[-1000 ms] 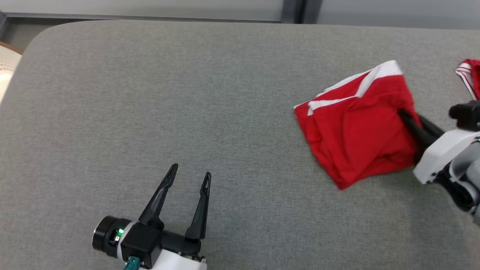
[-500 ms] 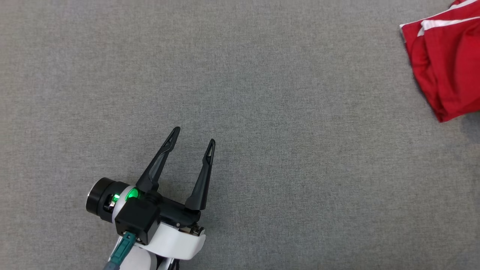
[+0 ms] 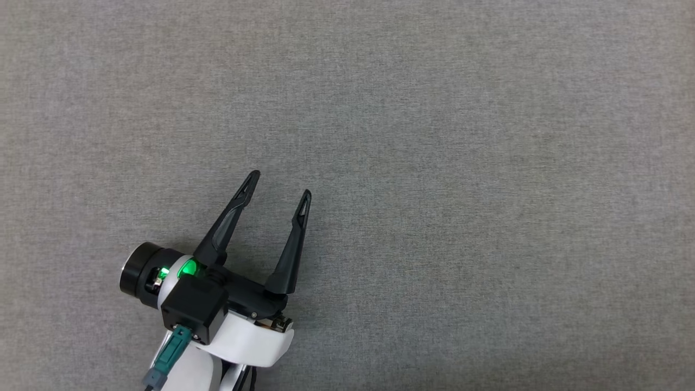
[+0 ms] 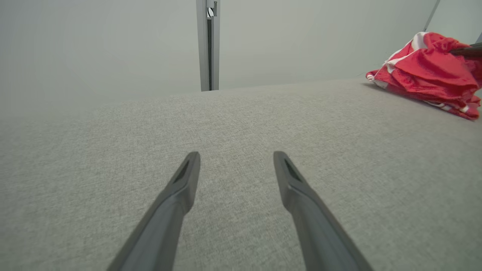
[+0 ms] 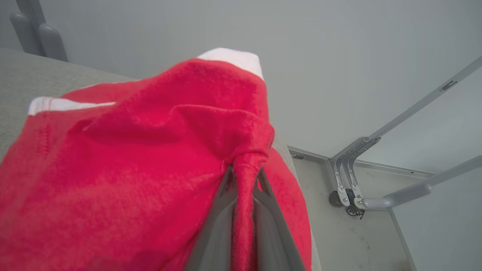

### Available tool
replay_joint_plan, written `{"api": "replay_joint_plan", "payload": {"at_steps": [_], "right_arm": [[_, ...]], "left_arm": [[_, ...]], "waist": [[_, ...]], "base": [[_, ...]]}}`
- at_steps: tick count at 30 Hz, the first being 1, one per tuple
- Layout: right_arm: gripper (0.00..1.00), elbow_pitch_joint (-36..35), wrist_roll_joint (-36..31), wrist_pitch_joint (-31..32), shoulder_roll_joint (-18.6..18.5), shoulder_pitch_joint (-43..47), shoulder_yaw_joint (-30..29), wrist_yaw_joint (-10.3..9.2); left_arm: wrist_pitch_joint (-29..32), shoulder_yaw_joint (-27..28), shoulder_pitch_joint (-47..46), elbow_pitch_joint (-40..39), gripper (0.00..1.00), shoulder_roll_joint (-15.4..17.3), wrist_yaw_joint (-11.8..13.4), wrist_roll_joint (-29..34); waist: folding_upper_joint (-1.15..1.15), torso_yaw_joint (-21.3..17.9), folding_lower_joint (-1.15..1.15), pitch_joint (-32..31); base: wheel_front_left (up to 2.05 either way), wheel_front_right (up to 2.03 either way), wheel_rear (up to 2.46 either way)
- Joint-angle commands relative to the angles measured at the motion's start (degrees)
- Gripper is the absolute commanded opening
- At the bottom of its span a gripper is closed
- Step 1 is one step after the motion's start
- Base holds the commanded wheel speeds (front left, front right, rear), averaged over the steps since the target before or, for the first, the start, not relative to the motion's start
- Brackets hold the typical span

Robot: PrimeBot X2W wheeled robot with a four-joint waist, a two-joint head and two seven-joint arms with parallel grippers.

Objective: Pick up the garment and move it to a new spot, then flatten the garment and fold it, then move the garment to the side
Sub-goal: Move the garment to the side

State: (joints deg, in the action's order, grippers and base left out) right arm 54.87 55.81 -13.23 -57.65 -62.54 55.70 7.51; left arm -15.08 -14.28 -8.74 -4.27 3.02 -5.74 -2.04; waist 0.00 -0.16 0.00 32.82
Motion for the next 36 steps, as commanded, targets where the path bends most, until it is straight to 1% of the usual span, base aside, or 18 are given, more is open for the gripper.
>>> {"api": "replay_joint_plan", "payload": {"at_steps": [1, 2, 3, 4, 6, 9, 12, 13, 15, 16, 17, 21, 22, 24, 26, 29, 31, 36], "right_arm": [[0.00, 1.2, -0.3, 0.7, -0.5, -0.3, -0.5, -0.06], [0.00, 2.3, 0.0, 1.0, -0.5, -0.2, -0.8, -0.07], [0.05, 3.4, -0.2, 0.9, -0.5, -0.3, -1.0, -0.07], [1.00, 6.6, -1.1, 0.3, -0.3, -1.1, -1.8, -0.09], [1.00, 10.9, -3.3, -0.2, 0.7, -2.1, -2.0, -0.09], [1.00, 16.1, -8.4, -1.2, 4.1, -4.5, -1.1, -0.08], [1.00, 17.7, -13.5, -2.0, 7.9, -7.2, -1.5, -0.09], [1.00, 16.2, -14.8, -2.0, 9.5, -8.2, -3.0, -0.08], [1.00, 10.1, -17.9, -2.0, 12.6, -6.7, -6.8, -0.09], [1.00, 7.3, -18.4, -2.0, 14.3, -4.2, -10.1, -0.08], [1.00, 3.7, -20.9, -2.0, 15.2, -1.6, -13.2, -0.09], [1.00, -8.5, -27.2, -1.9, 23.8, 13.4, -27.2, -0.10], [1.00, -8.5, -27.2, -1.9, 23.8, 13.4, -27.2, -0.10], [1.00, -14.8, -31.4, -1.9, 28.3, 21.3, -33.1, -0.09], [1.00, -21.3, -35.4, -1.9, 32.9, 29.0, -38.9, -0.10], [1.00, -31.0, -40.9, -1.9, 39.6, 38.6, -45.6, -0.10], [1.00, -36.3, -43.4, -1.9, 43.9, 44.5, -48.5, -0.09], [1.00, -46.5, -48.6, -1.9, 49.8, 54.6, -52.2, -0.06]], "left_arm": [[-0.1, 0.0, -0.7, 0.0, 1.00, 0.2, -0.3, -0.1], [-0.1, 0.1, -0.8, 0.0, 1.00, 0.2, -0.4, -0.2], [-0.1, 0.1, -0.8, 0.0, 1.00, 0.2, -0.5, -0.3], [-0.1, 0.0, -1.0, 0.0, 1.00, 0.2, -0.7, -0.5], [-0.1, -0.1, -1.0, 0.2, 1.00, 0.1, -0.8, -0.7], [-0.1, 0.0, -0.5, 0.5, 1.00, 0.1, -0.9, -1.2], [-0.1, 0.4, 0.2, 0.7, 1.00, 0.1, -0.8, -1.5], [-0.1, 0.8, 0.5, 0.7, 1.00, 0.0, -0.3, -1.8], [-0.1, 1.8, 1.2, 0.8, 1.00, 0.0, 1.1, -2.9], [-0.1, 2.3, 1.4, 0.7, 1.00, 0.0, 1.9, -4.1], [-0.1, 2.3, 1.7, 0.8, 1.00, 0.0, 2.3, -5.4], [-0.1, 3.0, 3.4, 1.2, 1.00, 0.0, 3.1, -9.0], [-0.1, 3.0, 3.4, 1.2, 1.00, 0.0, 3.1, -9.0], [-0.1, 3.6, 4.5, 1.7, 1.00, 0.1, 3.8, -10.0], [-0.1, 4.5, 6.0, 1.9, 1.00, 0.0, 5.2, -11.0], [-0.1, 5.9, 8.3, 2.8, 1.00, 0.0, 7.2, -11.9], [-0.1, 6.6, 9.7, 3.0, 1.00, 0.0, 7.1, -11.9], [-0.1, 7.1, 13.3, 3.5, 1.00, 0.0, 5.1, -10.0]], "waist": [[0.00, 0.6, 0.00, 0.1], [0.00, 0.9, 0.00, 0.1], [0.00, 1.1, 0.00, 0.1], [0.00, 1.7, 0.00, -0.1], [0.00, 2.0, 0.00, -0.4], [0.00, 2.0, 0.00, -1.6], [0.00, 1.7, 0.00, -3.4], [0.00, 1.4, 0.00, -4.2], [0.00, 0.9, 0.00, -5.9], [0.00, 0.6, 0.00, -7.0], [0.00, 0.5, 0.00, -8.0], [0.00, -0.1, 0.00, -13.1], [0.00, -0.1, 0.00, -13.1], [0.00, -0.2, 0.00, -15.8], [0.00, -0.2, 0.00, -18.4], [0.00, -0.1, 0.00, -21.9], [0.00, 0.0, 0.00, -23.5], [0.00, 0.5, 0.00, -26.6]], "base": [[0.00, 0.00, 0.00], [0.00, 0.00, 0.00], [0.00, 0.00, 0.00], [0.00, 0.00, 0.00], [0.00, 0.00, 0.00], [0.00, 0.00, 0.00], [0.00, 0.00, 0.00], [0.00, 0.00, 0.00], [0.00, 0.00, 0.00], [0.00, 0.00, 0.00], [0.00, 0.00, 0.00], [0.00, 0.00, 0.00], [0.00, 0.00, 0.00], [0.00, 0.00, 0.00], [0.00, 0.00, 0.00], [0.00, 0.00, 0.00], [0.00, 0.00, 0.00], [0.00, 0.00, 0.00]]}}
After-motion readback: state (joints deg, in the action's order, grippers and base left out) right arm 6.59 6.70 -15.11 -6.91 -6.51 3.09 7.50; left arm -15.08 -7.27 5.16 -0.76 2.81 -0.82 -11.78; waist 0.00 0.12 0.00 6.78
